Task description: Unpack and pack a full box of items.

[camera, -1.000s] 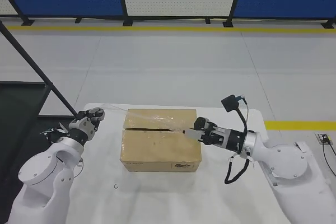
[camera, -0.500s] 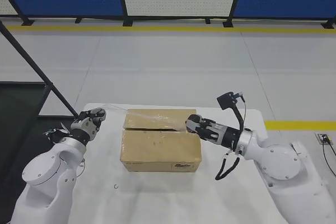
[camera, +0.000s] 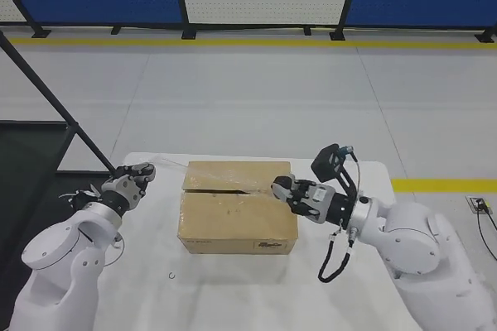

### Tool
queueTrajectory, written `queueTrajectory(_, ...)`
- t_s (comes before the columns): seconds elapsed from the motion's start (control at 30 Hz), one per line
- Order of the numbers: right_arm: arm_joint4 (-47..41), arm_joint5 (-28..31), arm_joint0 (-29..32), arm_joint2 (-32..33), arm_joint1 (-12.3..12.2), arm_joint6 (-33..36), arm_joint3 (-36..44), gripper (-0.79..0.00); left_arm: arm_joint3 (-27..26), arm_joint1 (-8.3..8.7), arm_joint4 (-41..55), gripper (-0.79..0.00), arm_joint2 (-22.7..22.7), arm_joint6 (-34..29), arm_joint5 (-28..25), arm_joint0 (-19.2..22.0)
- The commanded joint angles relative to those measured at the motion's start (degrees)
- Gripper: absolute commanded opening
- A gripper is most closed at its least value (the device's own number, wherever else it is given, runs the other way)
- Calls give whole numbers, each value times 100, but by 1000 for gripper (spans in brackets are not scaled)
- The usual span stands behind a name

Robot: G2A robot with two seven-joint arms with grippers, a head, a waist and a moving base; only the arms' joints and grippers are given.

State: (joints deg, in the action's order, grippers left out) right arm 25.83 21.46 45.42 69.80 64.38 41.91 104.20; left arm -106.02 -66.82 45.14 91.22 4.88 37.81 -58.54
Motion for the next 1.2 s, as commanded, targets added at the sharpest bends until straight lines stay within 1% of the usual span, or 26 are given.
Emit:
queueTrajectory(0.0, 53, 217, 59, 52, -14, -114, 31, -785, 3, 8, -22, -785, -7, -62, 59, 6)
queueTrajectory(0.13, 208, 522, 140, 127, -36, -342, 43, -785, -4, 40, -268, -785, -86, -284, 185, -8)
queueTrajectory(0.23, 277, 548, 167, 136, -45, -368, 36, -785, -12, 68, -450, -785, -113, -508, 224, -40)
queueTrajectory(0.37, 188, 265, 111, 167, -50, -277, -41, -785, -71, 123, -768, -785, -93, -828, 306, -115)
queueTrajectory(0.53, -97, -167, -83, 182, -56, 144, -209, -785, -134, 186, -898, -785, 86, -1182, 509, -212)
queueTrajectory(0.8, -247, -646, -476, 166, -91, 1023, -654, -785, -206, 316, -1047, -785, 409, -1716, 1244, -287)
queueTrajectory(1.0, -200, -925, -828, -129, -71, 1495, -1155, -785, -170, 396, -1176, -785, 427, -2019, 1583, -277)
queueTrajectory(1.17, -132, -1181, -1137, -412, -18, 1548, -1613, -785, -76, 439, -1190, -785, 379, -2180, 1701, -217)
